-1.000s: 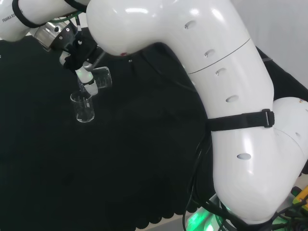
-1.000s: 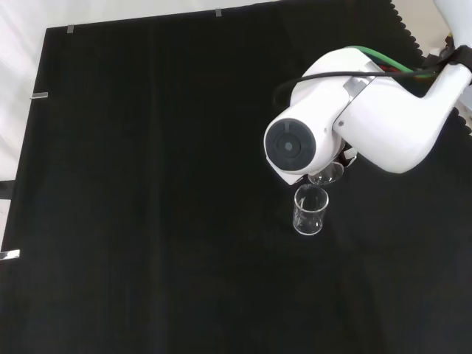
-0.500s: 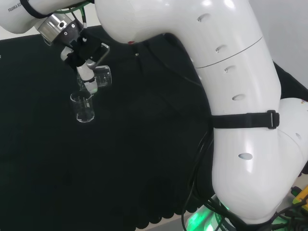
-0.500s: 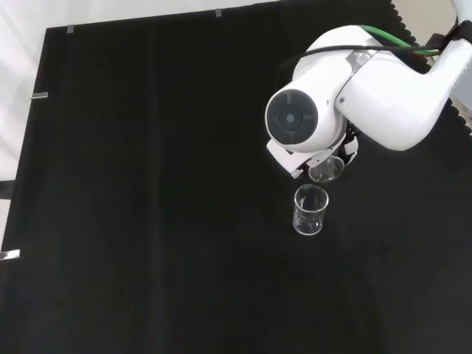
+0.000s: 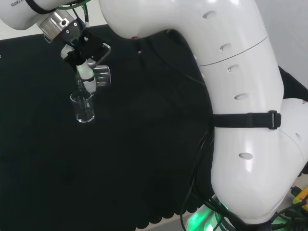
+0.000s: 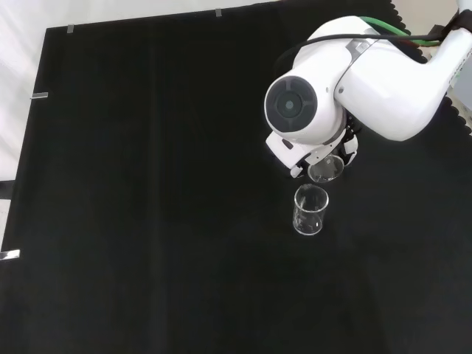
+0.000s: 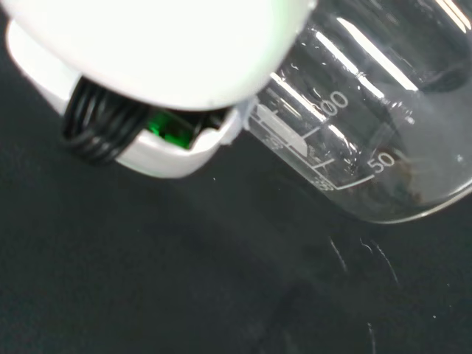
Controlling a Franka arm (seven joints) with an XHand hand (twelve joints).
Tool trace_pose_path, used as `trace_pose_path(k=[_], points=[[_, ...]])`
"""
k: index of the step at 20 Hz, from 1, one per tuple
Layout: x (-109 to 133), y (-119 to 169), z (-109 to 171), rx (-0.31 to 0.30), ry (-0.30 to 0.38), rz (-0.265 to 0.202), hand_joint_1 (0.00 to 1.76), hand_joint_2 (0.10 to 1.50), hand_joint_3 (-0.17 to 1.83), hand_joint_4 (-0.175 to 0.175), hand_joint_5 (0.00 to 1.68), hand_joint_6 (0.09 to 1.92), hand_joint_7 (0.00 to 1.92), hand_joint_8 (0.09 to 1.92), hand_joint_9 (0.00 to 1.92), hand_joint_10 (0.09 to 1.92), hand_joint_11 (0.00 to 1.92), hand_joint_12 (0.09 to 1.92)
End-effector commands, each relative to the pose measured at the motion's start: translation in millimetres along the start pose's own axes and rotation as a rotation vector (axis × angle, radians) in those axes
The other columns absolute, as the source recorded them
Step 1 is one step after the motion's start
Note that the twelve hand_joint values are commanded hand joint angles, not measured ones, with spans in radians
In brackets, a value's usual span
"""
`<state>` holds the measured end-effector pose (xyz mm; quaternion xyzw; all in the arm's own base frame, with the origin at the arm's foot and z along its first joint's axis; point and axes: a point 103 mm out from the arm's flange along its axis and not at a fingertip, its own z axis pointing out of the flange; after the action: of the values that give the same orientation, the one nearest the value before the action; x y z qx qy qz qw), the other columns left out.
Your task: Pour the water from the handheld beaker into the one on the table.
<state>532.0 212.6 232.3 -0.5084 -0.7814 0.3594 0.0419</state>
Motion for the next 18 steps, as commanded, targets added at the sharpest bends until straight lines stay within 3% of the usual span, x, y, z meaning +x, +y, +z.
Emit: trace_pose_path(k=[1,18], points=[[-5,-1,1,-0.054,0.088,-0.014,1.45,0.43,1.02,-0.175,1.2,0.88,1.41,0.6,1.34,0.9,0.92,0.85],[-29,-4,12,-0.166,0.22,-0.057,1.45,0.43,1.03,-0.175,1.2,0.88,1.41,0.6,1.34,0.9,0.92,0.85]])
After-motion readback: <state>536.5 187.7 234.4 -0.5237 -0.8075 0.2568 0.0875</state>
